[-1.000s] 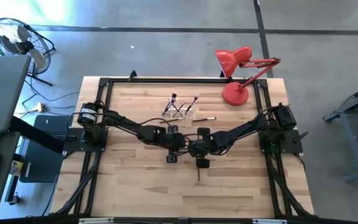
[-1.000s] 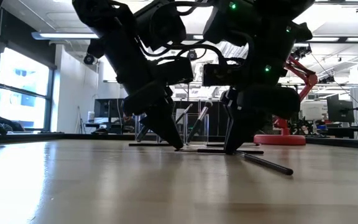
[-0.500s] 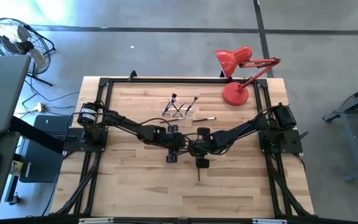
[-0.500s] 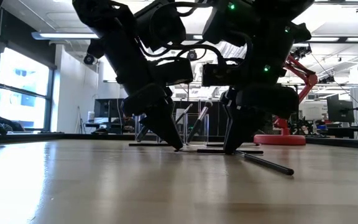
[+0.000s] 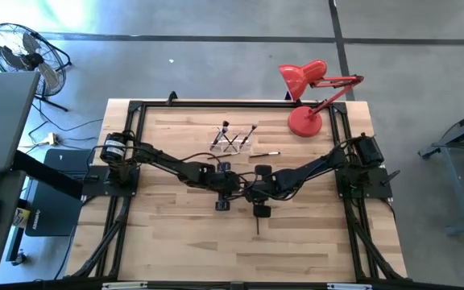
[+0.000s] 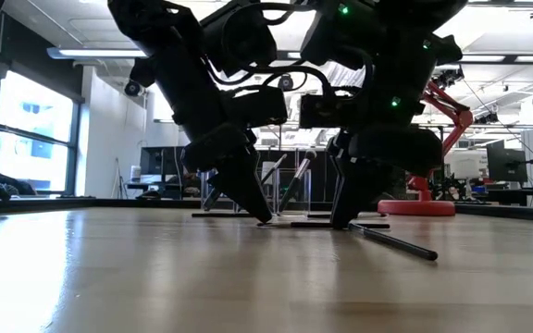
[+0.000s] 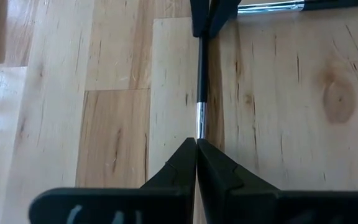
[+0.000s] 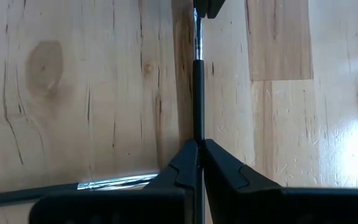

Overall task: Put items in baskets/containers
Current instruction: Put the black eyeshadow brush into the transparent organizer

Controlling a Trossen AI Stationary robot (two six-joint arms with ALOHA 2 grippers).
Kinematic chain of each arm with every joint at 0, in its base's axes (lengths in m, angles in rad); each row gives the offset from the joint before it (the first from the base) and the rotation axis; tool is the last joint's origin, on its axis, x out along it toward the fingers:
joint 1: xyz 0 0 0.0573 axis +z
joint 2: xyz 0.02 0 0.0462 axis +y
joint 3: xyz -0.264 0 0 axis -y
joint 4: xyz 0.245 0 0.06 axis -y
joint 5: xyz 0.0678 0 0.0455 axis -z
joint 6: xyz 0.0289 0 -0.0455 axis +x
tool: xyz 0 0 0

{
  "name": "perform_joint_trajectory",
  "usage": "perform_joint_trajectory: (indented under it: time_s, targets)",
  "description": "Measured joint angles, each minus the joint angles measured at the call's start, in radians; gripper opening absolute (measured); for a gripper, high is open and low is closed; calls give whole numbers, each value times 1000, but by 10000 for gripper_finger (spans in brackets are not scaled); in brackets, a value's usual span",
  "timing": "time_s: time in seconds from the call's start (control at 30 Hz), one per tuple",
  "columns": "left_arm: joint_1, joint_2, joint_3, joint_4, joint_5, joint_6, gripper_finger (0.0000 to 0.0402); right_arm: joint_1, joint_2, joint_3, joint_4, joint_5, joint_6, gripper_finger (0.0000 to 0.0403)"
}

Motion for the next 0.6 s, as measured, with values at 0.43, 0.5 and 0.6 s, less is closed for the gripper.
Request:
perform_joint_trajectory:
  time_s: [0.43,0.5,0.6]
  targets:
    - [0,0,0,-14,54,-92,32,-1,0,1,1,-8,2,11]
    - [0,0,0,-19,57,-96,55,-3,0,1,1,-16,3,11]
    - [0,0,-2,-23,58,-98,96,-7,-1,1,1,-29,4,9]
